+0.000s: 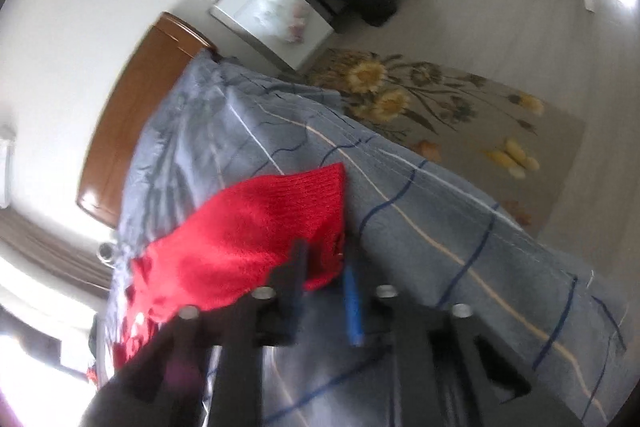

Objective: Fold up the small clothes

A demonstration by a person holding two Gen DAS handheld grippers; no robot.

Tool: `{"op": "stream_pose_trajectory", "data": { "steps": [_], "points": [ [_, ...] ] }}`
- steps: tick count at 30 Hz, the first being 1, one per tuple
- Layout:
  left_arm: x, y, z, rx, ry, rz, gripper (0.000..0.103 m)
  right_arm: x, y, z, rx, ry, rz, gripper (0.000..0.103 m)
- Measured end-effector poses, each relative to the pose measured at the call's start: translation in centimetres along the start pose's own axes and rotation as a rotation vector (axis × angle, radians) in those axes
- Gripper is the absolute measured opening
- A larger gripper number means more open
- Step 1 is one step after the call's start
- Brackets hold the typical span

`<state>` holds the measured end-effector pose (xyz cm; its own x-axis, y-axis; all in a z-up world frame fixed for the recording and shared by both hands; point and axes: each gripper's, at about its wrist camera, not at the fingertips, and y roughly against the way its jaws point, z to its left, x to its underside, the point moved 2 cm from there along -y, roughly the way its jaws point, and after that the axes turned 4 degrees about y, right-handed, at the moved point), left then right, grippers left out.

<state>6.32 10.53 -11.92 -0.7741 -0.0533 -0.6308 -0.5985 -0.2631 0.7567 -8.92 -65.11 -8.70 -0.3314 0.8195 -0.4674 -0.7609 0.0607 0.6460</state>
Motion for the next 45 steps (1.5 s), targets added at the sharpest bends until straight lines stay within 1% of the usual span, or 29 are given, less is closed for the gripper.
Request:
{"op": "stream_pose_trajectory", "data": {
  "steps": [2, 3, 5, 6, 7, 9, 10, 11, 13, 14, 15, 16, 18, 19, 20, 22, 23, 25, 27, 30, 31, 33, 34, 35, 37, 39, 42, 44, 45],
  "points": [
    [0.0, -0.1, -0.3, -0.009, -0.009, -0.002, 0.078, 0.5, 0.2, -2.6, 0.036, -0.108, -0.054, 0.037],
    [0.0, 0.0, -0.4, -0.013, -0.013, -0.005, 0.078, 0.9, 0.2, -3.7, 0.043, -0.150, -0.079, 0.034],
    [0.1, 0.2, -0.5, -0.020, -0.022, -0.010, 0.078, 1.7, 0.6, -5.2, 0.014, -0.207, -0.127, 0.019],
    [0.1, 0.3, -0.4, -0.020, -0.024, -0.010, 0.078, 1.6, 1.0, -4.9, 0.035, -0.194, -0.134, 0.019],
    [0.2, 0.6, -0.4, -0.020, -0.029, -0.010, 0.078, 1.5, 1.3, -4.5, 0.069, -0.168, -0.133, 0.021],
    [0.0, 2.0, -0.5, -0.007, -0.045, -0.038, 0.078, 1.2, 2.9, -2.1, 0.167, -0.037, -0.142, 0.042],
    [-0.3, 3.6, -0.9, 0.006, -0.065, -0.087, 0.078, 1.1, 3.6, -1.1, 0.193, 0.023, -0.152, 0.045],
    [-0.6, 4.7, -1.3, 0.015, -0.087, -0.125, 0.080, 1.1, 4.7, 0.8, 0.229, 0.124, -0.164, 0.046],
    [-1.7, 7.1, -2.9, 0.051, -0.164, -0.209, 0.087, 1.7, 6.3, 4.1, 0.244, 0.281, -0.167, 0.047],
    [-2.5, 8.4, -4.3, 0.092, -0.226, -0.253, 0.089, 2.5, 7.4, 6.7, 0.224, 0.383, -0.168, 0.051],
    [-3.5, 9.6, -6.1, 0.136, -0.301, -0.295, 0.089, 3.4, 8.1, 8.4, 0.208, 0.444, -0.169, 0.060],
    [-4.2, 10.3, -7.4, 0.158, -0.349, -0.325, 0.089, 4.4, 8.7, 10.3, 0.173, 0.506, -0.173, 0.064],
    [-6.1, 11.7, -12.2, 0.246, -0.529, -0.382, 0.094, 7.5, 9.4, 14.3, 0.080, 0.618, -0.160, 0.075],
    [-6.5, 11.8, -13.7, 0.278, -0.586, -0.384, 0.095, 8.7, 9.2, 15.3, 0.052, 0.647, -0.146, 0.075],
    [-7.0, 11.7, -16.3, 0.320, -0.678, -0.383, 0.095, 10.6, 8.6, 16.8, 0.010, 0.684, -0.114, 0.075],
    [-7.3, 10.7, -20.4, 0.334, -0.812, -0.381, 0.094, 13.9, 7.1, 18.5, -0.039, 0.719, -0.057, 0.075],
    [-7.5, 9.5, -23.0, 0.322, -0.880, -0.368, 0.091, 15.6, 5.9, 19.2, -0.062, 0.726, -0.024, 0.075],
    [-7.6, 8.0, -25.8, 0.308, -0.928, -0.343, 0.084, 18.1, 4.5, 19.4, -0.081, 0.715, 0.025, 0.075],
    [-8.5, 5.9, -28.6, 0.299, -0.940, -0.299, 0.082, 20.3, 3.5, 19.5, -0.106, 0.712, 0.079, 0.075],
    [-8.4, 3.8, -31.2, 0.278, -0.926, -0.241, 0.082, 22.6, 3.8, 19.1, -0.093, 0.798, 0.122, 0.075],
    [-8.2, 3.1, -31.8, 0.269, -0.924, -0.232, 0.080, 23.0, 3.8, 18.9, -0.082, 0.815, 0.127, 0.075],
    [-7.3, 2.5, -32.5, 0.270, -0.901, -0.227, 0.046, 23.2, 3.6, 18.3, -0.062, 0.817, 0.137, 0.075],
    [-7.5, 2.4, -32.5, 0.279, -0.877, -0.206, 0.003, 22.9, 3.6, 18.0, -0.056, 0.811, 0.134, 0.075],
    [-8.3, 2.2, -32.1, 0.291, -0.806, -0.171, 0.004, 22.6, 3.3, 17.9, -0.050, 0.806, 0.124, 0.075],
    [-10.2, 3.0, -29.3, 0.291, -0.662, -0.192, 0.004, 22.2, 3.5, 17.8, -0.046, 0.799, 0.109, 0.075],
    [-12.4, 3.6, -25.9, 0.303, -0.522, -0.187, 0.004, 21.9, 3.6, 17.6, -0.046, 0.793, 0.100, 0.075],
    [-16.8, 3.7, -17.0, 0.275, -0.265, -0.192, 0.004, 21.7, 3.4, 17.8, -0.050, 0.785, 0.096, 0.075],
    [-19.2, 3.0, -8.9, 0.192, -0.072, -0.192, 0.004, 21.7, 3.3, 17.9, -0.058, 0.783, 0.094, 0.075],
    [-19.8, 2.2, -6.6, 0.152, -0.019, -0.189, 0.004, 21.7, 3.2, 17.9, -0.060, 0.782, 0.097, 0.075]
  ]
}}
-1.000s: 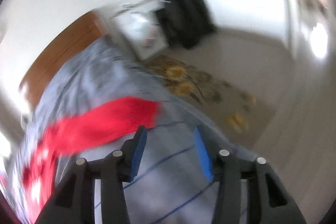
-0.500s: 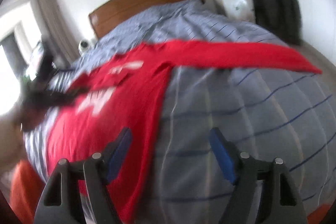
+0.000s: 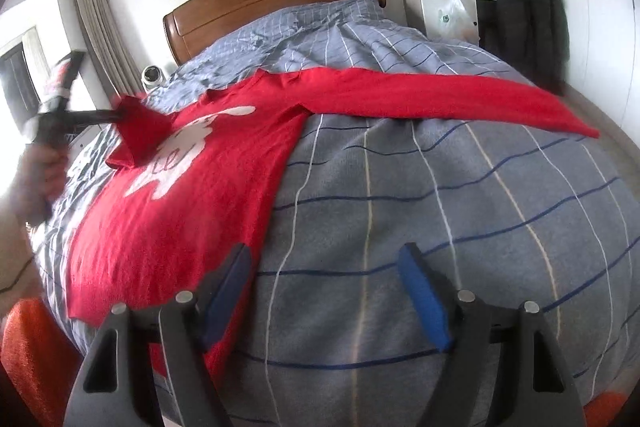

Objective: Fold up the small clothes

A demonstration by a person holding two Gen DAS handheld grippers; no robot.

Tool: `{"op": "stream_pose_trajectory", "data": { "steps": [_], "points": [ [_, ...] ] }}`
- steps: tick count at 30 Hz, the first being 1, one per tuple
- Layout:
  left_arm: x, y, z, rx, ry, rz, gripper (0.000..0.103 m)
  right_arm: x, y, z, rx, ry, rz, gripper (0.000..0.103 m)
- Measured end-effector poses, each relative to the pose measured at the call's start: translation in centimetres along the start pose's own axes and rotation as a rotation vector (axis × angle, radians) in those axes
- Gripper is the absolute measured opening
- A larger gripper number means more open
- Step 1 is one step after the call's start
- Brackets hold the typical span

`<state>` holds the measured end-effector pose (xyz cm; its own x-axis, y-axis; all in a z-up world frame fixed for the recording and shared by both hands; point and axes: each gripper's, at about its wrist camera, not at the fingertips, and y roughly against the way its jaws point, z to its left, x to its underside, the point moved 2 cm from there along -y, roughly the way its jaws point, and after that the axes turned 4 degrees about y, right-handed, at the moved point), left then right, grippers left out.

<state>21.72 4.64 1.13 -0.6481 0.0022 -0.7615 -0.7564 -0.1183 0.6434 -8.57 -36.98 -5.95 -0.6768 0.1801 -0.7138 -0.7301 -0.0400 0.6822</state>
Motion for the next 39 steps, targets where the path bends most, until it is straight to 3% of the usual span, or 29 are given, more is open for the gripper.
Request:
{"op": "stream_pose_trajectory", "data": {
  "steps": [2, 6, 10, 15, 18, 21, 23, 24, 25, 28, 32, 34, 39],
  "points": [
    [0.0, -1.0, 7.1, -0.153, 0.121, 0.030, 0.004, 0.0, -0.4, 0.0, -0.009, -0.003, 0.008, 0.075],
    [3.2, -3.5, 14.9, -0.286, 0.277, 0.147, 0.004, -0.1, -1.3, 0.2, -0.006, -0.004, 0.026, 0.075],
    [8.0, -5.1, 18.0, -0.322, 0.370, 0.225, 0.004, -0.1, -1.7, 0.5, 0.010, -0.003, 0.036, 0.075],
    [11.7, -6.8, 18.2, -0.322, 0.423, 0.312, 0.003, 0.3, -2.2, 1.1, 0.042, 0.021, 0.058, 0.075],
    [12.4, -7.2, 18.6, -0.317, 0.441, 0.310, 0.005, 0.4, -2.5, 1.2, 0.056, 0.028, 0.068, 0.075],
    [12.3, -6.9, 18.5, -0.338, 0.400, 0.300, 0.017, 0.5, -2.4, 1.0, 0.059, 0.023, 0.071, 0.075],
    [12.5, -5.4, 18.5, -0.393, 0.368, 0.291, 0.056, 0.4, -2.0, 0.8, 0.062, 0.020, 0.073, 0.075],
    [12.6, -4.2, 18.6, -0.403, 0.368, 0.273, 0.061, 0.2, -1.6, 0.5, 0.072, 0.015, 0.066, 0.075],
    [12.9, -2.7, 18.6, -0.387, 0.373, 0.245, 0.063, 0.0, -1.1, 0.2, 0.088, 0.010, 0.052, 0.075],
    [14.1, 2.0, 16.6, -0.238, 0.353, 0.171, 0.071, -1.2, 0.8, -0.3, 0.151, 0.023, -0.013, 0.079],
    [14.9, 4.3, 11.2, -0.048, 0.235, 0.107, 0.086, -3.6, 1.2, -0.4, 0.182, 0.049, -0.087, 0.085],
    [14.9, 3.9, 8.4, 0.001, 0.159, 0.084, 0.086, -4.9, 0.1, -0.3, 0.173, 0.049, -0.088, 0.085],
    [16.2, 0.8, 5.0, 0.015, 0.048, 0.074, 0.092, -5.9, -3.0, -0.6, 0.196, 0.066, -0.168, 0.086]
  ]
}}
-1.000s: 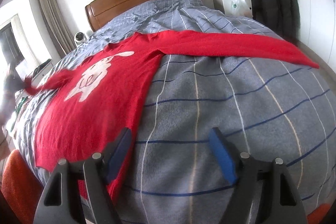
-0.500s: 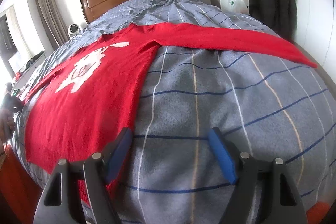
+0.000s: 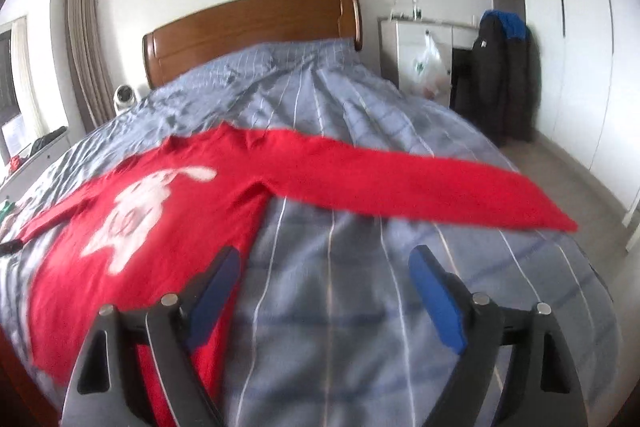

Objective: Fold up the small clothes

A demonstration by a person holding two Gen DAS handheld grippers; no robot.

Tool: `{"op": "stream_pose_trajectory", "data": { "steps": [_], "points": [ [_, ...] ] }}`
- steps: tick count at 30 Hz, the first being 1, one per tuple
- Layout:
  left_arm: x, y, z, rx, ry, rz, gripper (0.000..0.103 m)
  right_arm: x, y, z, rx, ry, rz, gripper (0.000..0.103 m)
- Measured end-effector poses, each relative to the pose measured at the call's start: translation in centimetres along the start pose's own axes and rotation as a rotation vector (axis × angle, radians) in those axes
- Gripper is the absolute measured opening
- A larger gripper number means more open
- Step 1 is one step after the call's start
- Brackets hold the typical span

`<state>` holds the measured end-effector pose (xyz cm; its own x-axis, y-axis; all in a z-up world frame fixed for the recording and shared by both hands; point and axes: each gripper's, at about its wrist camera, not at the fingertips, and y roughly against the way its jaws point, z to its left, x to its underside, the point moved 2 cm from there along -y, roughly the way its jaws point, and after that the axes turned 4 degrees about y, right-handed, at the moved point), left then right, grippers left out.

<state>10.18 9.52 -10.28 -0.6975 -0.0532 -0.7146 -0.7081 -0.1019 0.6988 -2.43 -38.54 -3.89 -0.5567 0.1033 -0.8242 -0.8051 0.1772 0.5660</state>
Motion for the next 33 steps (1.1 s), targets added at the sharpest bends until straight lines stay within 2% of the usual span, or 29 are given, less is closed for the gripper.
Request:
{"op": "stream_pose_trajectory", "data": {
  "steps": [2, 5, 8, 22, 33],
  "points": [
    [1.5, -2.0, -0.1, -0.031, -0.016, 0.022, 0.100, 1.6, -1.9, -0.1, 0.036, 0.005, 0.042, 0.086],
    [1.3, -2.4, 0.5, -0.017, 0.044, 0.013, 0.103, 4.1, -3.9, -0.6, 0.013, -0.038, 0.139, 0.086],
    [1.2, -2.7, 0.9, 0.004, 0.062, 0.025, 0.103, 3.8, -3.7, -0.6, 0.018, -0.032, 0.134, 0.086],
    [2.2, -2.1, 0.3, -0.019, 0.055, 0.000, 0.103, 4.1, -4.2, -0.3, 0.027, -0.028, 0.131, 0.089],
    [2.2, -2.1, 0.4, -0.012, 0.056, 0.009, 0.103, 4.1, -4.2, -0.3, 0.028, -0.028, 0.131, 0.089]
  ]
}}
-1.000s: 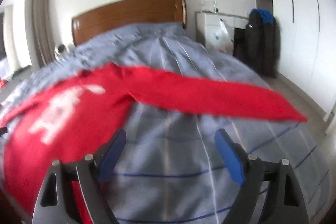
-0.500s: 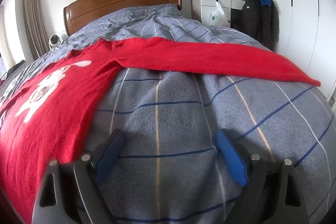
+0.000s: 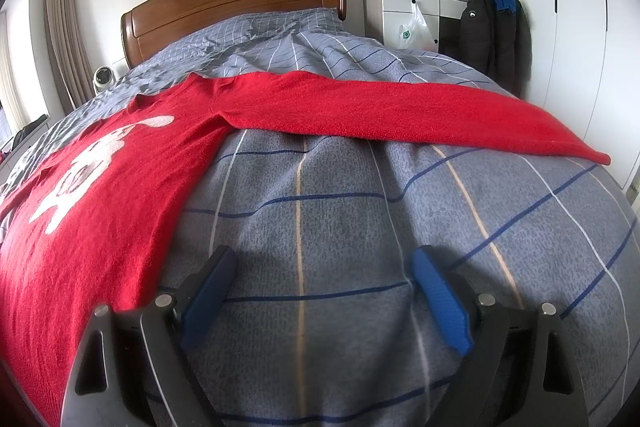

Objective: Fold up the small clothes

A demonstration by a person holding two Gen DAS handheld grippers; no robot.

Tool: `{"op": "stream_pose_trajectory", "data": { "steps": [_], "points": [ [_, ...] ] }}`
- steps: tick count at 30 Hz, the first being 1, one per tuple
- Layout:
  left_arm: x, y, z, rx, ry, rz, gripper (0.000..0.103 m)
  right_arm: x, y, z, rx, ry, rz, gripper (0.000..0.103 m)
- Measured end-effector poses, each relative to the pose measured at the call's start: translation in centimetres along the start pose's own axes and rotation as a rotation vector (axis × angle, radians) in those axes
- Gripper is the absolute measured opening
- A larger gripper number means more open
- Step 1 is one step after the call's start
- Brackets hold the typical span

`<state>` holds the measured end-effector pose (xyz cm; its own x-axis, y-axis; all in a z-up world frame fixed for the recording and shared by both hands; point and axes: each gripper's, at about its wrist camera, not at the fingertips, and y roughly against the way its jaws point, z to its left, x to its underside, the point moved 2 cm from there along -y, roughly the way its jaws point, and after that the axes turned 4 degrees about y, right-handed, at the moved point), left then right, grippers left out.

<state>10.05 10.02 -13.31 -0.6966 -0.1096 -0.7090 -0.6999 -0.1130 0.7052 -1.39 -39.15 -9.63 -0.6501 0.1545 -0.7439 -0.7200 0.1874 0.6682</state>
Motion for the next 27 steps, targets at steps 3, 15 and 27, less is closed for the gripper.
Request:
{"op": "stream_pose_trajectory", "data": {
  "steps": [3, 15, 27],
  "points": [
    [-0.01, 0.01, 0.00, -0.002, -0.002, -0.001, 0.103, 0.03, 0.02, 0.00, 0.001, 0.000, 0.000, 0.089],
    [-0.01, -0.03, 0.00, -0.005, -0.003, -0.002, 0.103, 0.04, 0.02, 0.04, 0.002, 0.000, 0.000, 0.089],
    [-0.12, 0.00, 0.01, -0.015, -0.017, -0.017, 0.103, 0.05, 0.02, 0.08, 0.003, 0.001, 0.000, 0.089]
  ]
}}
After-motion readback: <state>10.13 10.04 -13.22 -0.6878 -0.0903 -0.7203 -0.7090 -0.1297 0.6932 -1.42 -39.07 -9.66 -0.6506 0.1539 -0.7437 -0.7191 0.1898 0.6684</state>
